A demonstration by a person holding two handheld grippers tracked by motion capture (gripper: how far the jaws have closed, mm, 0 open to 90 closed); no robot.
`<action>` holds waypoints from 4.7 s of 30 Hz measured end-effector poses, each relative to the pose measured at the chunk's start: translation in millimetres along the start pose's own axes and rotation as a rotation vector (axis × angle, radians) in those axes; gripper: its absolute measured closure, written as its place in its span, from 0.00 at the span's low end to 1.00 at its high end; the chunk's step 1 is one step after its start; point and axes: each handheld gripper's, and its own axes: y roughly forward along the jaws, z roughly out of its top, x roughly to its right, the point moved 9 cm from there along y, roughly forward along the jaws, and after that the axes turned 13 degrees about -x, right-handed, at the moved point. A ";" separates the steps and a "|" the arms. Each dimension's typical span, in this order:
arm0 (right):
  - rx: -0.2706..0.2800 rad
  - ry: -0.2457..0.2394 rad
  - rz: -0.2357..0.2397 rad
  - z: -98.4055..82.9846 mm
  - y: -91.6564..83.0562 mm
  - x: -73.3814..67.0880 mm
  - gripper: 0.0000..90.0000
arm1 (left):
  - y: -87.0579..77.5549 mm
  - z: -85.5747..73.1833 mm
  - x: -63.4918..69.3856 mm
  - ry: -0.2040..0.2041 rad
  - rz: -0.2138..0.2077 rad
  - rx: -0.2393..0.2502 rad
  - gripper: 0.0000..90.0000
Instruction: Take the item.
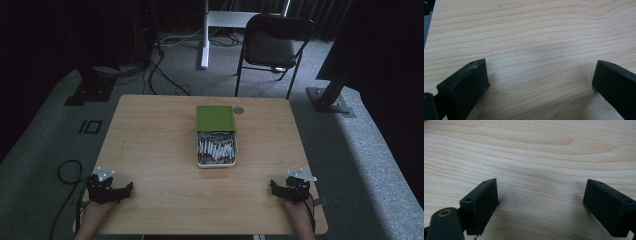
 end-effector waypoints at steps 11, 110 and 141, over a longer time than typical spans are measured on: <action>-0.019 0.017 -0.004 8.9 0.8 3.9 0.15 | 0.0 0.1 -0.1 0.001 0.000 0.000 0.01; 0.085 -0.253 0.303 133.4 -14.1 -216.2 0.63 | 0.0 0.2 0.0 -0.001 0.000 0.001 0.01; -0.001 -0.192 0.332 116.1 9.5 -219.3 0.91 | 0.1 0.3 0.0 -0.001 0.000 0.001 0.01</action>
